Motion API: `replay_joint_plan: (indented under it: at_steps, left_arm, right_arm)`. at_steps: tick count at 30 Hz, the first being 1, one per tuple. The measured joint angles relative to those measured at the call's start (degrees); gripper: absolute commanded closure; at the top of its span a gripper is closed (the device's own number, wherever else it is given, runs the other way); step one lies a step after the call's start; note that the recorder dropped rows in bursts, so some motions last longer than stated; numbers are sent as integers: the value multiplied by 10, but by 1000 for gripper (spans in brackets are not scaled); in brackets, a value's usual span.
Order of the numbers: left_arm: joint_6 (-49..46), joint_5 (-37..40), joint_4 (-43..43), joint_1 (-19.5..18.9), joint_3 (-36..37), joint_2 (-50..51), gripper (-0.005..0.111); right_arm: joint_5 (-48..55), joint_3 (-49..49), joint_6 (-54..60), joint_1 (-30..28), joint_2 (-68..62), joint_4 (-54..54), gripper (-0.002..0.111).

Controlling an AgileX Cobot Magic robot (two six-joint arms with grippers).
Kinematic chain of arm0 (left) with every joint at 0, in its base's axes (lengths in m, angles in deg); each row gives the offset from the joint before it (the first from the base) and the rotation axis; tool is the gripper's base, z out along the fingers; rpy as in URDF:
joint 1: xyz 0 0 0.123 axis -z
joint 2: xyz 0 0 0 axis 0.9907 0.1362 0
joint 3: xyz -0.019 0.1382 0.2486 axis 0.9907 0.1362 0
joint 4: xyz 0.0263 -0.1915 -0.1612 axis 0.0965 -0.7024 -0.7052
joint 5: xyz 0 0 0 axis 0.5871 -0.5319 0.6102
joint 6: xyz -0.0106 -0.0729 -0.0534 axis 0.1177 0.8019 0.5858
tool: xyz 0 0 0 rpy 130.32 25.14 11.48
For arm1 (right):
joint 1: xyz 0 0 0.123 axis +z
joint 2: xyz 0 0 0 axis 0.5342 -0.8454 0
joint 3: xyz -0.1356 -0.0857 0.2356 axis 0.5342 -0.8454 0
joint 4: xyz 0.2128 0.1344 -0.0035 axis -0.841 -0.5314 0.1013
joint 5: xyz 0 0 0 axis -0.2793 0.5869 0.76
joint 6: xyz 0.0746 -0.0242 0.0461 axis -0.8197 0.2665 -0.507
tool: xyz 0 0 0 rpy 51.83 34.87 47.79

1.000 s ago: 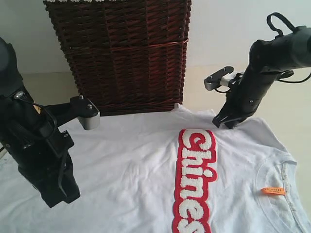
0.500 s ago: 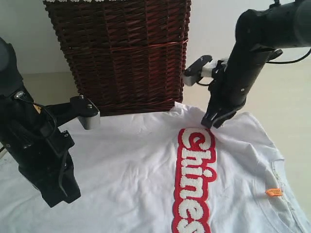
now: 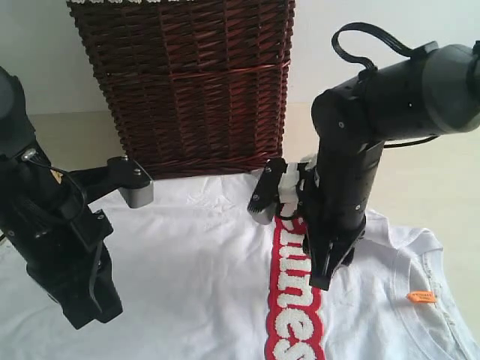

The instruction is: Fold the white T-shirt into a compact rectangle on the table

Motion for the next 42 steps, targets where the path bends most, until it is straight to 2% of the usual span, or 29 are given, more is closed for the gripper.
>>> replay_joint_plan:
  at_steps: [3,5,8,15,18,24,28,31,32,33,34,35,39,41,42]
  left_arm:
    - [0,-6,0,0,0,0,107]
    - [0,-6,0,0,0,0,107]
    - [0,-6,0,0,0,0,107]
    - [0,-7,0,0,0,0,107]
    - [1,-14,0,0,0,0,107]
    - [2,-22,0,0,0,0,107]
    - [2,-23,0,0,0,0,107]
    - [2,-26,0,0,0,0,107]
    - [2,-28,0,0,0,0,107]
    - [2,-30,0,0,0,0,107]
    - [2,-32,0,0,0,0,107]
    - [2,-32,0,0,0,0,107]
    - [2,-33,0,0,0,0,107]
    - [2,-33,0,0,0,0,107]
    - [2,-34,0,0,0,0,107]
  right_arm:
    - [4,-1,-12,38,-2,21,64]
    - [-17,12,-105,41,-2,86,55]
    - [-61,25,-235,7,8,163,52]
    - [-101,25,-286,-58,-9,173,53]
    - [-129,25,-299,-63,-33,175,64]
    - [-139,25,-269,-52,-78,173,109]
    - [-113,25,-234,-28,-64,174,107]
    - [-94,25,-218,-2,-43,166,98]
    - [-86,25,-212,6,-38,166,85]
    - [-62,25,-200,28,-31,164,80]
    - [-53,25,-195,37,-29,164,71]
    - [-34,25,-187,59,-29,163,69]
    - [-1,25,-156,113,-29,137,68]
    - [5,25,-134,122,-29,124,67]
    - [-4,25,-160,121,-26,148,67]
